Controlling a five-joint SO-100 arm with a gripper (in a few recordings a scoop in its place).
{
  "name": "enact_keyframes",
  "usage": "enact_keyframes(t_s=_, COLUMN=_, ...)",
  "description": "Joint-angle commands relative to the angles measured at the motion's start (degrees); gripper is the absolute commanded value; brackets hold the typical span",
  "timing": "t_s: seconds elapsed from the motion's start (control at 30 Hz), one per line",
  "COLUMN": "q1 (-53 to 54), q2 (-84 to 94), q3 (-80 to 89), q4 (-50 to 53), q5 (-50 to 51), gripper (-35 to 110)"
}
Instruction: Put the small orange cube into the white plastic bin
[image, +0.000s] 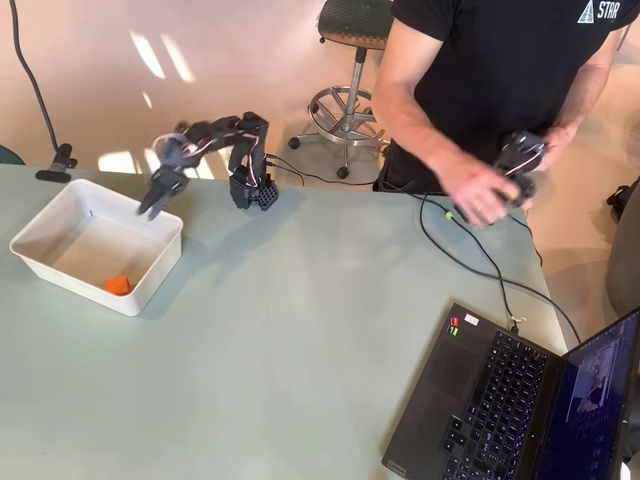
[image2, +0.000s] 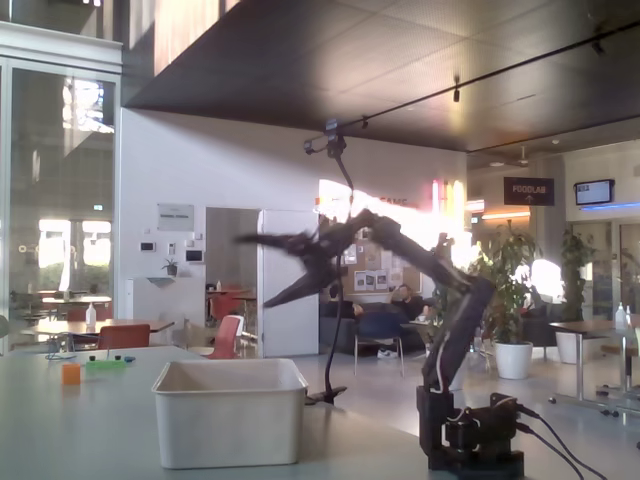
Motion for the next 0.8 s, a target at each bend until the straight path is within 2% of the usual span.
enact_keyframes(t_s=0.0, q1=-5.45, q2=7.38, q3=-1.76, q4=11.43, q5=3.52, gripper=71)
enact_keyframes(t_s=0.1, q1=-10.55, q2=8.53, q3=-1.76, q4=20.74, q5=7.12, gripper=64)
enact_keyframes(t_s=0.2, q1=-13.01, q2=8.09, q3=-1.76, q4=26.72, q5=9.93, gripper=52)
enact_keyframes(t_s=0.47, q1=-13.01, q2=9.93, q3=6.24, q4=27.69, q5=10.02, gripper=18)
enact_keyframes(t_s=0.77, q1=-16.08, q2=31.55, q3=24.52, q4=27.42, q5=9.67, gripper=14)
